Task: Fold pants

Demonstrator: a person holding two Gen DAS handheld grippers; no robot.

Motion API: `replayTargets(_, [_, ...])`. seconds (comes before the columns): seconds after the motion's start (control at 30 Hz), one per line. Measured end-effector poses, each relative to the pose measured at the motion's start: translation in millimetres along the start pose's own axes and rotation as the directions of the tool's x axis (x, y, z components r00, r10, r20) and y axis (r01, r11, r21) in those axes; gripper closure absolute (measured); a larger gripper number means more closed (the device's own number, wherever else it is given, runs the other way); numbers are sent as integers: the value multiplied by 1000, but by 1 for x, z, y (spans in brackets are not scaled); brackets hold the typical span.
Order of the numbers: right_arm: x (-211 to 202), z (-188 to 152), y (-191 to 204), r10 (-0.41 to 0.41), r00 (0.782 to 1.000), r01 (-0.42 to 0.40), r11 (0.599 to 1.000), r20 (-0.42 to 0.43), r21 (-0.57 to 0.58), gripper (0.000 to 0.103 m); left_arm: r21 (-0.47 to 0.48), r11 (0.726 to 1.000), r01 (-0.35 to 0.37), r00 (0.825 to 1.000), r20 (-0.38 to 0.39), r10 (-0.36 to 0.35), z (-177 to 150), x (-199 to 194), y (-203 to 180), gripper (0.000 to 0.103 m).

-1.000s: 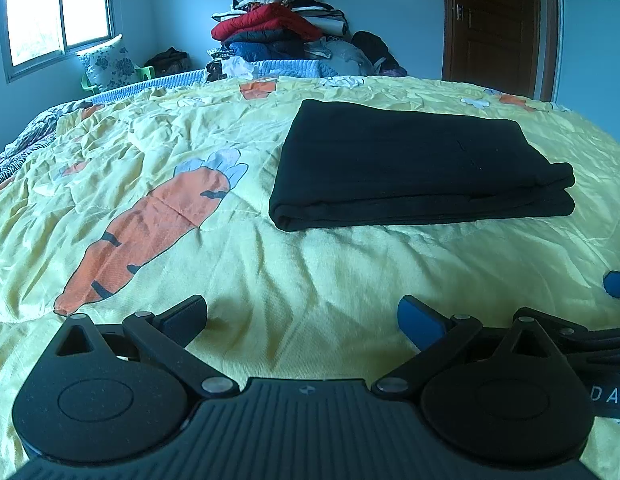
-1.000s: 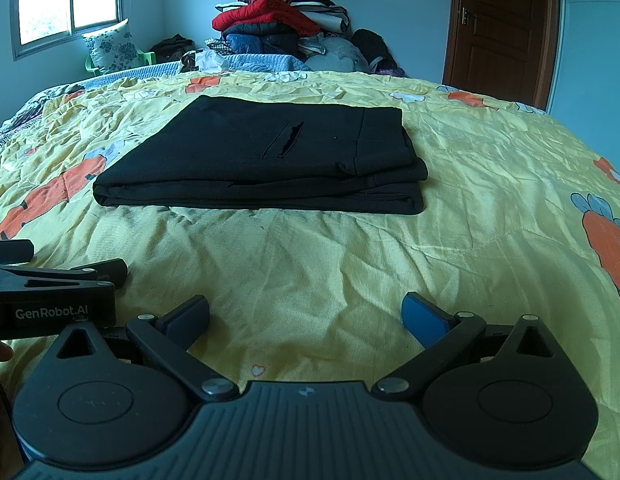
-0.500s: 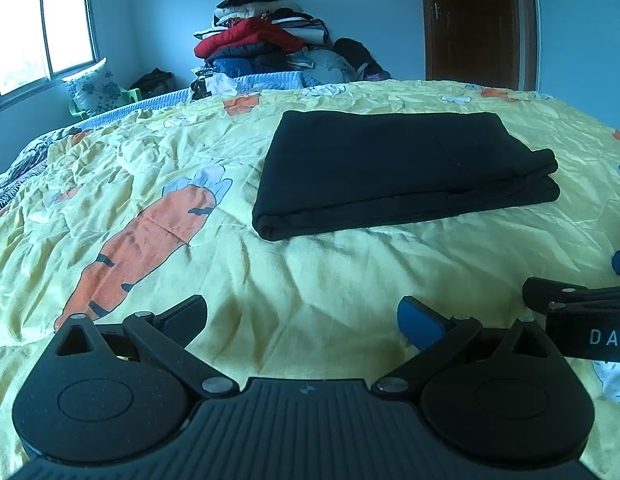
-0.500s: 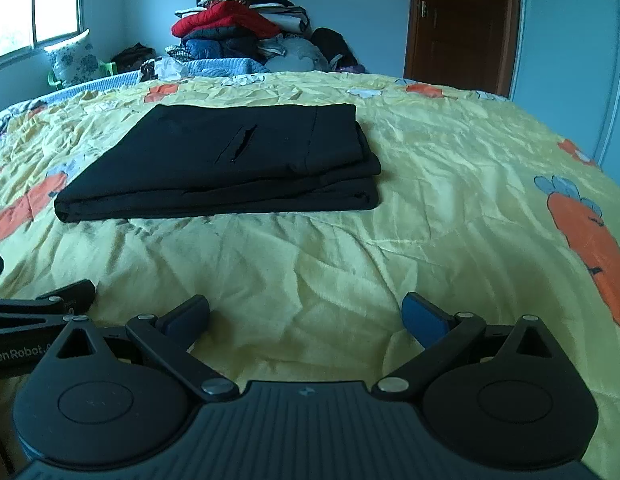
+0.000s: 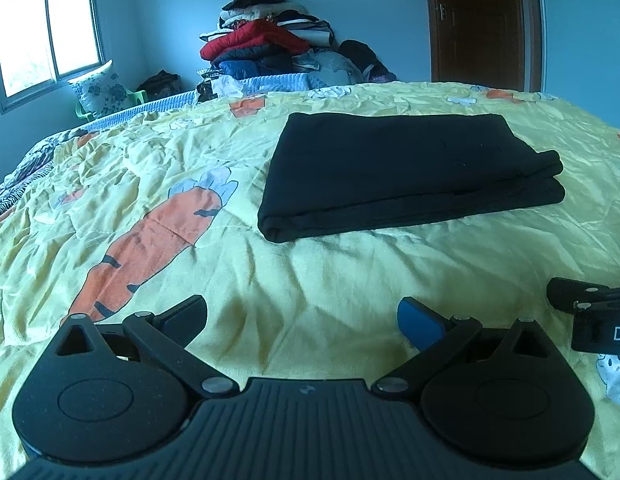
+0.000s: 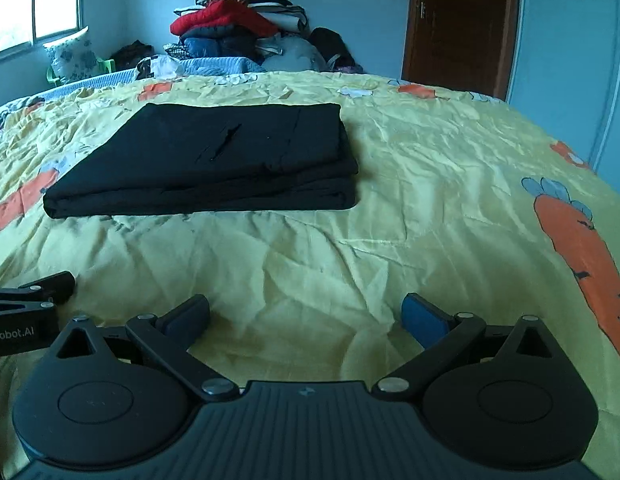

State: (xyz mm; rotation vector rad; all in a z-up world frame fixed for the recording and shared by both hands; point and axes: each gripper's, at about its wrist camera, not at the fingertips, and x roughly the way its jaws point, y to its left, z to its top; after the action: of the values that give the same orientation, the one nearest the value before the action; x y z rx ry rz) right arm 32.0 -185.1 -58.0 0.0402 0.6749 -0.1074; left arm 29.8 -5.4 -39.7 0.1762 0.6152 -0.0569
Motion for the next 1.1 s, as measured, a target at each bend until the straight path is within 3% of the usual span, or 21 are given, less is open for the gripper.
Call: replayTargets(1.1, [0,0,-1,7,1000,-7,1000,-4,12,0,-91,995,40,998,-44,-44,-1,6,10,0])
